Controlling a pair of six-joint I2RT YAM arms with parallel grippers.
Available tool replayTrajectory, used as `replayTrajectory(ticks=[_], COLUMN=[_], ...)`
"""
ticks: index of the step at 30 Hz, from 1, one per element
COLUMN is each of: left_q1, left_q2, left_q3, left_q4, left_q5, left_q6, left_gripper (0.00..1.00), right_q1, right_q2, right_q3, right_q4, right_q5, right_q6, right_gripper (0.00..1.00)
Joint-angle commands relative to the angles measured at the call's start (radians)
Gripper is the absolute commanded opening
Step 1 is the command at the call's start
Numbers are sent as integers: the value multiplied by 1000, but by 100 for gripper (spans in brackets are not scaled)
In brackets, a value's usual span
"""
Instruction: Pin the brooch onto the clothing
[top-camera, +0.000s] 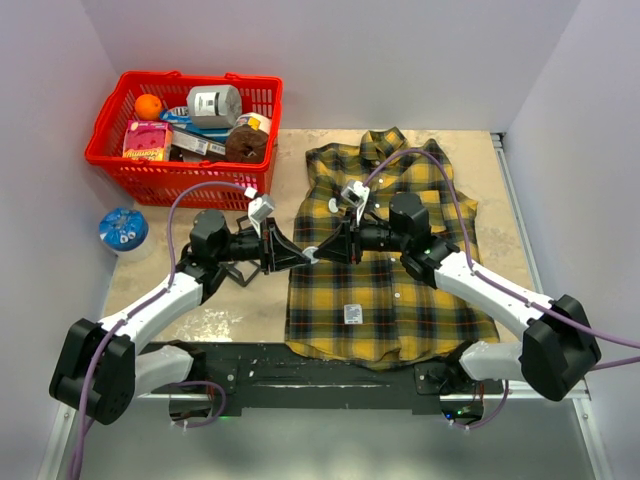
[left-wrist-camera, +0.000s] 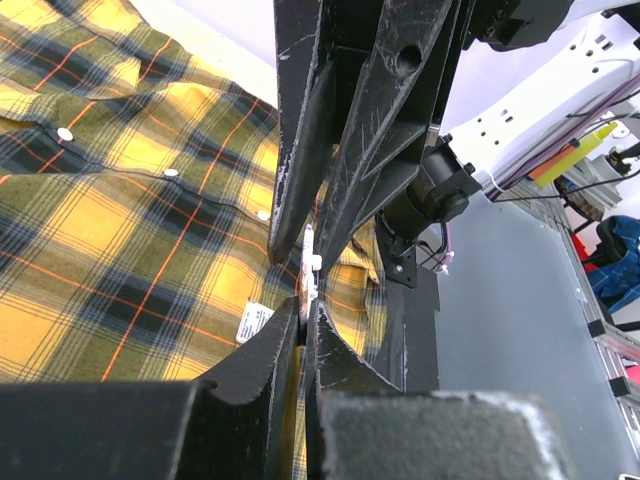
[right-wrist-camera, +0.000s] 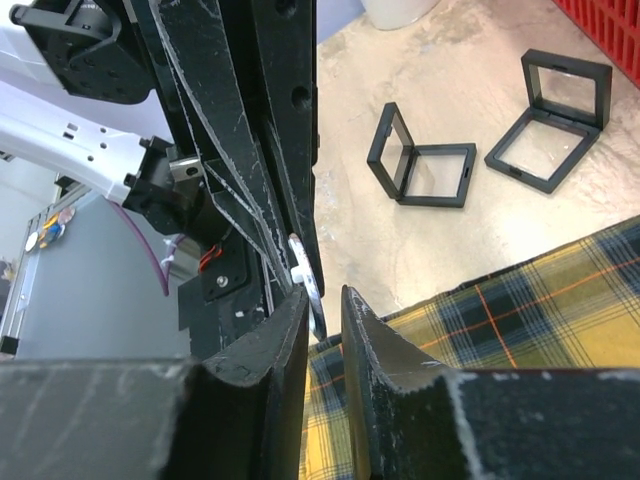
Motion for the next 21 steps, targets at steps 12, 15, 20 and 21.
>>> replayTrajectory(ticks=[12,15,20,21], left_q1=[-7,-4,-4,-4], left_q2=[-19,-16,-16,-18], left_q3=[13,15,13,13], left_q4=[55,58,61,62], left_q5=[-5,4,5,7], left_q6=[-7,-8,-13,-14], left_gripper=[0,0,0,0], right_q1=[2,1,1,1], right_q2=[-6,-17,-34,-35], right_q3=[1,-1,-4,-4], right_q4=[56,51,43,43], right_q5=[-25,-23,-25,-25], right_q6=[9,12,12,10], right_gripper=[27,31,33,33])
